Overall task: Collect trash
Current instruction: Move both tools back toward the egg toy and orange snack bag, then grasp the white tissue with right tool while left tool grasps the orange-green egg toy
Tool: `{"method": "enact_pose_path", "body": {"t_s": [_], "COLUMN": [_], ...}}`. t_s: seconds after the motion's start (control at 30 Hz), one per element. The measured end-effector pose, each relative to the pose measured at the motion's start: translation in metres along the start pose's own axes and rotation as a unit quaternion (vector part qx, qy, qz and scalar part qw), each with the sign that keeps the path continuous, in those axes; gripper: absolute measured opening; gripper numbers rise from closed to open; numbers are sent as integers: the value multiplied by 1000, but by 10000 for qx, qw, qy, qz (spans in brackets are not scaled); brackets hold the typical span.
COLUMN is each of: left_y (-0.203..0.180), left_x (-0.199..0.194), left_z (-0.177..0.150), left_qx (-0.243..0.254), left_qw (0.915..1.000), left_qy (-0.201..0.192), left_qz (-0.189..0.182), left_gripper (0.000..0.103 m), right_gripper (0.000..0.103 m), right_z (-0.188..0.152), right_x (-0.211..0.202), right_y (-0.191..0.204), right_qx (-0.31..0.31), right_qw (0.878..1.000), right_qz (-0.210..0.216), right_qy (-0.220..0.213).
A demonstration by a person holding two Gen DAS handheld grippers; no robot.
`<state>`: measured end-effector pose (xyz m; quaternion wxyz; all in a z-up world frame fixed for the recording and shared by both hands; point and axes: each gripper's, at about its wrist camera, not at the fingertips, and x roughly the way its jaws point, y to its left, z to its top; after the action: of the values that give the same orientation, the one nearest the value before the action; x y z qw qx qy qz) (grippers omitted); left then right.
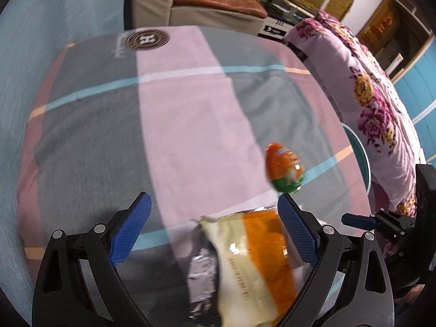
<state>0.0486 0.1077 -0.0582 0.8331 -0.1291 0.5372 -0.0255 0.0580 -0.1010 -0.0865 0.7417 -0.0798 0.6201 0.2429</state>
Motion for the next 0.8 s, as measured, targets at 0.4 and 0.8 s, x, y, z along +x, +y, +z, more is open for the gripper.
{"method": "enact_pose_path", "body": {"t_s": [0.4, 0.8], "left_y": [29, -2], "left_x": [9, 18], "left_z": [-10, 5], "left_qx": [-211, 145], "left_qw": [9996, 9995], "left_qy": [178, 256], "left_qz": [-75, -105], "left_gripper": [94, 94], "right_gripper": [39, 7], "right_z": [9, 22], "right_x": [20, -23], "right_y": [17, -40], "right_qx": [-168, 483], "right_qw": [9997, 9980], "right_qz": [-9, -5], "right_qy": [196, -408]}}
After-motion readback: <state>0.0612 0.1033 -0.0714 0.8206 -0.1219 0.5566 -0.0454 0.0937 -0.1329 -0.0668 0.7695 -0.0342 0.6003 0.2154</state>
